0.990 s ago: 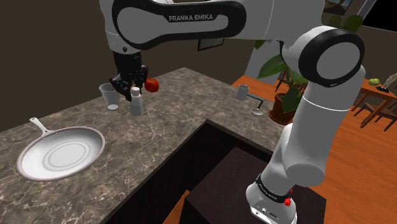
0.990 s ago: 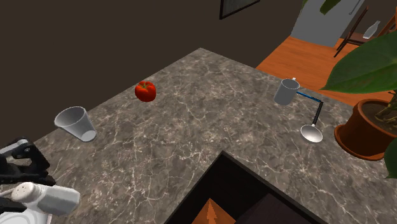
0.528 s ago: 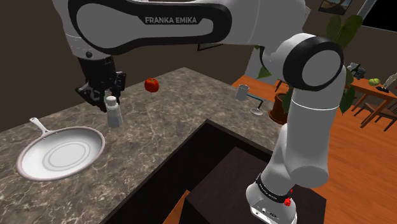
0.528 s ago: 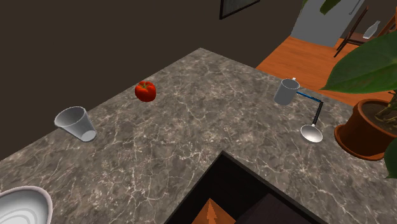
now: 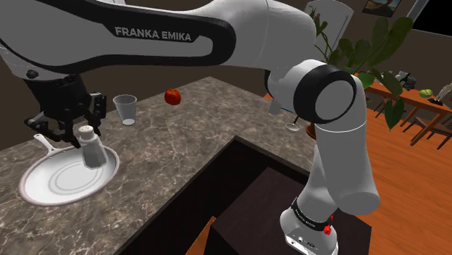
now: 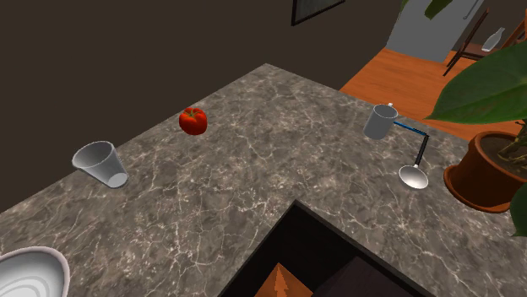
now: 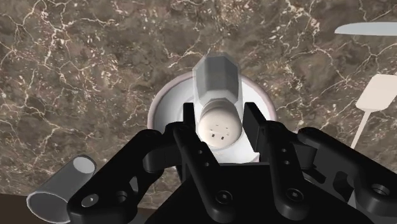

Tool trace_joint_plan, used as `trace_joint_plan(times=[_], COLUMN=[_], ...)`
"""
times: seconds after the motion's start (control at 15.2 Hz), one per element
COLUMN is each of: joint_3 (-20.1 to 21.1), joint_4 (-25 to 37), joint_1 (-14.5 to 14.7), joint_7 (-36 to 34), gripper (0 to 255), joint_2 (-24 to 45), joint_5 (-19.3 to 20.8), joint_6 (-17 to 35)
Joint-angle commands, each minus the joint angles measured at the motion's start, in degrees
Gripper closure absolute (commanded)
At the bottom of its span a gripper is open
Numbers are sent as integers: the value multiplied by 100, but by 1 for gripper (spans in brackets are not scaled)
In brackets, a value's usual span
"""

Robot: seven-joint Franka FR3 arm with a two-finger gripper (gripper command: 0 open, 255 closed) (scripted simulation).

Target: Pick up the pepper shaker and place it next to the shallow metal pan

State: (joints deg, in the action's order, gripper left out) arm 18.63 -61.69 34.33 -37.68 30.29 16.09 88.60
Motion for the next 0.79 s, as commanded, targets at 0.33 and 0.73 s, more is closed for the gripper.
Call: trace_joint_plan(times=[0.33, 0.73], joint_3=[6, 2], joint_4=[-591, -1120], joint_1=[-52, -118], joint_7=[-121, -193], gripper=[255, 255], joint_2=[-51, -91], joint_5=[-4, -1], joint_6=[525, 1005])
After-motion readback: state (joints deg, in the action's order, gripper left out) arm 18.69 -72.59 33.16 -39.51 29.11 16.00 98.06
